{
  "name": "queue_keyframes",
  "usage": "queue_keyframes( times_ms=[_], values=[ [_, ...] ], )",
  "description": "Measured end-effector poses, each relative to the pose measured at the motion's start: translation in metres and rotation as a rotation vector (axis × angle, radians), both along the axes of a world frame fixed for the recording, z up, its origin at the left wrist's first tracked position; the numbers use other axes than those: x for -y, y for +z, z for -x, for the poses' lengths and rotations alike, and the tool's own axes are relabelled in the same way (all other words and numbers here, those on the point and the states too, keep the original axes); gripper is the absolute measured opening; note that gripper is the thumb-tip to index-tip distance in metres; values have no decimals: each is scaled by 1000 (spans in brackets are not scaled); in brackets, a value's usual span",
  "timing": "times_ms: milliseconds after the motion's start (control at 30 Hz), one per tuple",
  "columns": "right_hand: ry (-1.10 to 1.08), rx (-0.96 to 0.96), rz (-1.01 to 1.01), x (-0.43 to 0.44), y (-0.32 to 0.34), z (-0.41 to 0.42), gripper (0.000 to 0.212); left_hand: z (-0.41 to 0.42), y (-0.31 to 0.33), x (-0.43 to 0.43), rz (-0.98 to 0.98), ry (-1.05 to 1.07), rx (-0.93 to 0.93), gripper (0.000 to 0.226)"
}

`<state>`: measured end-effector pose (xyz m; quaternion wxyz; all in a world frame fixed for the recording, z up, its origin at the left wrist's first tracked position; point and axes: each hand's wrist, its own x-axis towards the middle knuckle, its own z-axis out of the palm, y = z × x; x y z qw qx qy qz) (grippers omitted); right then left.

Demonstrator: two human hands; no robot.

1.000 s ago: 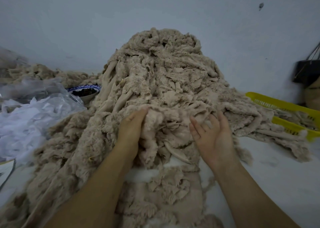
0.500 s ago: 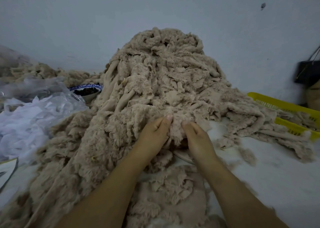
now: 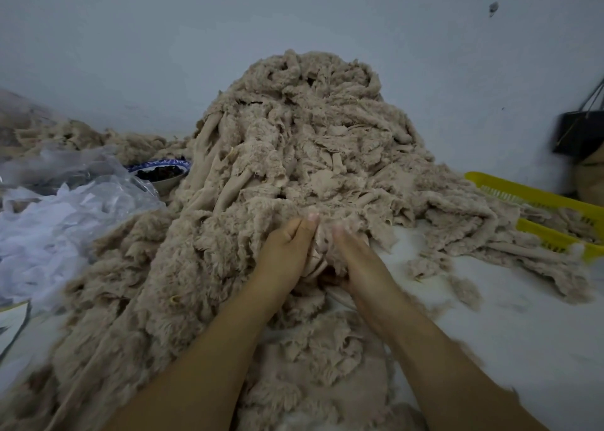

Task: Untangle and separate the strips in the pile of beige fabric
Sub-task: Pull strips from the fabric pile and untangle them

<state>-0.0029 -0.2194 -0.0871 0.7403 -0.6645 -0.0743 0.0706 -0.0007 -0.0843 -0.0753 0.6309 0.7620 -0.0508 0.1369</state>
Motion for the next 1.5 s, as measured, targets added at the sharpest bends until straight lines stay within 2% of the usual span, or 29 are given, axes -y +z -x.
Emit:
queue_keyframes(
  times_ms=[67, 100, 167, 267, 333, 400, 433, 533, 667, 733, 833, 900, 967, 1033, 1067, 1167, 1200, 1267, 1333, 1433, 1467, 1500],
  values=[
    [-137, -1, 34, -2, 1, 1, 31, 2, -2, 4, -132, -3, 37, 49],
    [-229, -20, -25, 0, 2, -2, 24, 1, -3, 4, -192, 3, 51, 51],
    [-362, -64, -221, 14, 5, -9, 28, -2, -2, 0, -268, 21, 63, 54],
    [-400, -114, -521, 35, 14, -14, 28, -9, 2, -14, -282, 122, 69, 54],
    [-324, -132, -543, 35, 15, -13, 31, -7, 3, -18, -288, 105, 43, 54],
    [-200, -131, -525, 24, 14, -8, 30, -1, 3, -13, -297, -13, -58, 63],
    [-156, -131, -547, 19, 15, -7, 27, 1, 2, -10, -349, -61, -110, 67],
    [-126, -97, -679, 20, 18, -5, 20, -4, -4, -12, -668, -82, -142, 70],
    [-202, -45, -847, 41, 24, -9, 25, -13, -9, -21, -897, -64, -106, 47],
    [-229, -47, -863, 47, 25, -11, 24, -13, -10, -19, -913, -44, -100, 43],
    [-163, -45, -720, 39, 22, -10, 20, -6, -7, -12, -788, 34, 21, 44],
    [-54, -47, -615, 27, 17, -7, 30, -1, -4, -7, -519, 6, 101, 48],
    [70, -21, -465, 18, 14, -2, 33, 7, 4, -4, -188, -117, 22, 54],
    [136, 19, -297, 13, 12, 3, 13, 8, 7, -5, -41, -185, -78, 59],
    [123, 59, -193, 12, 11, 4, 16, 7, 7, -6, 12, -191, -107, 55],
    [28, 248, 252, 10, 9, 8, 35, 6, 13, -6, 338, -240, -146, 15],
    [-7, 307, 327, 9, 7, 8, 36, 6, 16, -7, 469, -263, -152, 12],
    [-164, 382, 347, 11, 7, 6, 27, 6, 20, -11, 687, -333, -153, 14],
    [-304, 408, 348, 15, 9, 2, 14, 8, 23, -15, 771, -421, -187, 22],
    [-231, 451, 509, 19, 5, -2, 49, 12, 23, -15, 718, -489, -266, 40],
    [-216, 462, 546, 19, 4, -2, 46, 13, 24, -14, 713, -507, -272, 46],
    [-235, 473, 573, 19, 3, -4, 31, 14, 25, -14, 740, -545, -262, 44]
  ],
)
